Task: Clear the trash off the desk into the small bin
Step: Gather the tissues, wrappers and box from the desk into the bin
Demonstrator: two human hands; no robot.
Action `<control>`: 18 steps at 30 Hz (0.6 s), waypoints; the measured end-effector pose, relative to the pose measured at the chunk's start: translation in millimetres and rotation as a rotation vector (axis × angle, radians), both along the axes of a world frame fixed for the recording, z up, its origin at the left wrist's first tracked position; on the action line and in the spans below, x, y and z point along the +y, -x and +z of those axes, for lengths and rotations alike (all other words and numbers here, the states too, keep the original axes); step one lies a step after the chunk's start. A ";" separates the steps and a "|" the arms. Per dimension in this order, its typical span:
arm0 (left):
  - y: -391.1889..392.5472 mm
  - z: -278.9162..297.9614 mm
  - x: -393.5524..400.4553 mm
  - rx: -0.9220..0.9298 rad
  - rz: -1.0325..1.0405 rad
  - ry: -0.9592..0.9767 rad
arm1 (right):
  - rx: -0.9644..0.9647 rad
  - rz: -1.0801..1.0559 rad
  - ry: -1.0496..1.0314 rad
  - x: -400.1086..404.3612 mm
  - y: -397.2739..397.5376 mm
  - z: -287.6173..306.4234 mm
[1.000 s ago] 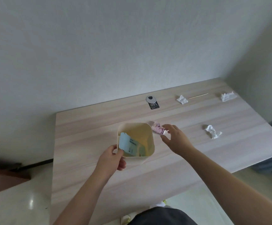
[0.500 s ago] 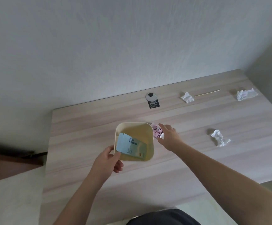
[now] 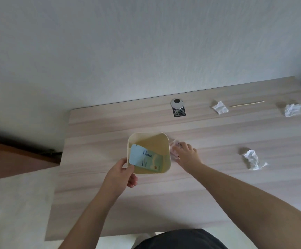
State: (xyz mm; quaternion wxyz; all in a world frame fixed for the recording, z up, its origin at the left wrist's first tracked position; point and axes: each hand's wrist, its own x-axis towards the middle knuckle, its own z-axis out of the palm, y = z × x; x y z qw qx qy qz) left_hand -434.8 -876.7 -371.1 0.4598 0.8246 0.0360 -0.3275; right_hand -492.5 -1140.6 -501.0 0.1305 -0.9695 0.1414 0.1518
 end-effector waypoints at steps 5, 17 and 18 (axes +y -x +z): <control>7.4 -1.6 -3.3 -0.001 0.018 0.016 | 0.029 -0.046 0.085 1.5 10.0 -1.9; 19.9 -5.6 3.5 -0.040 -0.052 -0.006 | -0.527 -0.574 -0.614 5.2 39.2 109.7; 21.8 -5.3 4.3 -0.044 -0.064 -0.004 | -0.573 -0.487 -0.588 12.6 43.9 123.7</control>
